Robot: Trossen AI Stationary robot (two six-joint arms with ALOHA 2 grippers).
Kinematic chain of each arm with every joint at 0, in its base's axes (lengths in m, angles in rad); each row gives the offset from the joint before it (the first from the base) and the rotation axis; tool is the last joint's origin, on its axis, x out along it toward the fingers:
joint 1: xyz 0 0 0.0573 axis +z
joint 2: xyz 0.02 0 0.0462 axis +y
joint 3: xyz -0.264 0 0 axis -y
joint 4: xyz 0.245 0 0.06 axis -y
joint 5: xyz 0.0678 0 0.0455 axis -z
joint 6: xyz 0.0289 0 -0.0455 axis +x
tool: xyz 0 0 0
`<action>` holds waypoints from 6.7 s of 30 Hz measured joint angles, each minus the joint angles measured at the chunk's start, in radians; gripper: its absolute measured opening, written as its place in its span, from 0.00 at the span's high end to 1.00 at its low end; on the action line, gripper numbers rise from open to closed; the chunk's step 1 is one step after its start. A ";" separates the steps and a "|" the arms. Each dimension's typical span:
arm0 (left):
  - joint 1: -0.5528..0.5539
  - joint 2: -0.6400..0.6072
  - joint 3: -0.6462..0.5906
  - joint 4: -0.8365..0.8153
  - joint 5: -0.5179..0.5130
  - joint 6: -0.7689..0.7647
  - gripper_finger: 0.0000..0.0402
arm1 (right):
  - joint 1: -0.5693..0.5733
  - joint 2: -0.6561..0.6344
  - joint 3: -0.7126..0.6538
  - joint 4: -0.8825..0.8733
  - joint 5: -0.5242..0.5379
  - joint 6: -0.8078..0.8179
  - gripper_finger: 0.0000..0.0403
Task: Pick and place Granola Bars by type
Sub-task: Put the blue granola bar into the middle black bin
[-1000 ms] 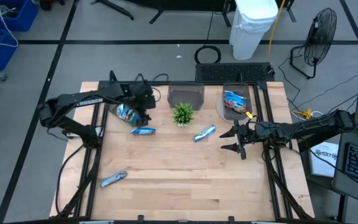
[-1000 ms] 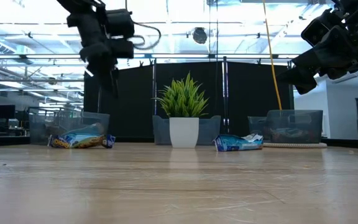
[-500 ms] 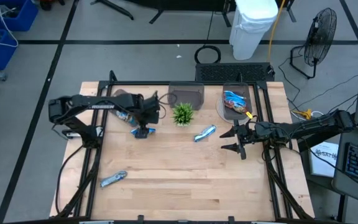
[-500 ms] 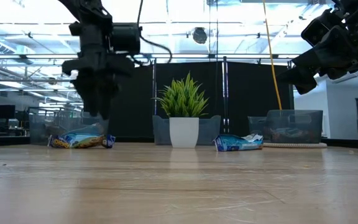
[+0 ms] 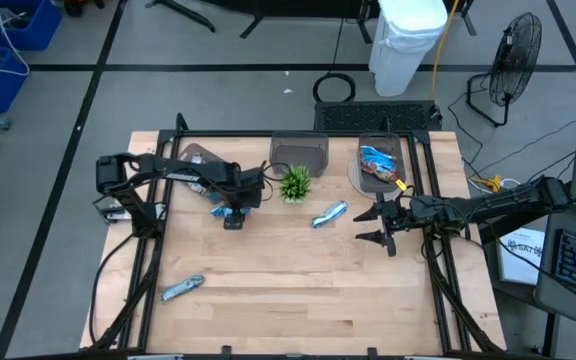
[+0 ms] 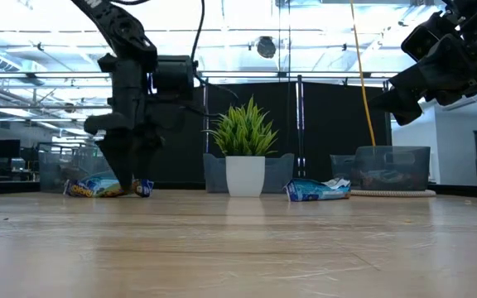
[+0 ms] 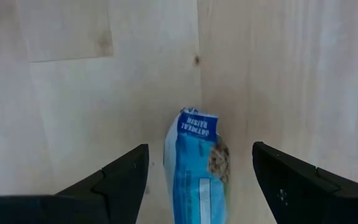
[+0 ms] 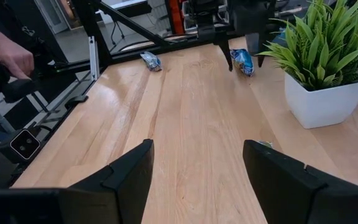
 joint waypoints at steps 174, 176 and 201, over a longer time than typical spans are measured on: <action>0.264 0.613 1.053 -0.268 -0.285 -1.067 0.47 | 0.000 0.000 0.000 0.000 0.000 0.000 0.41; 0.264 0.604 1.062 -0.288 -0.265 -1.064 0.44 | 0.000 0.000 0.000 0.000 0.000 0.000 0.41; 0.051 0.071 1.085 -0.483 -0.381 -0.399 0.40 | 0.000 0.000 0.000 0.000 0.000 0.000 0.41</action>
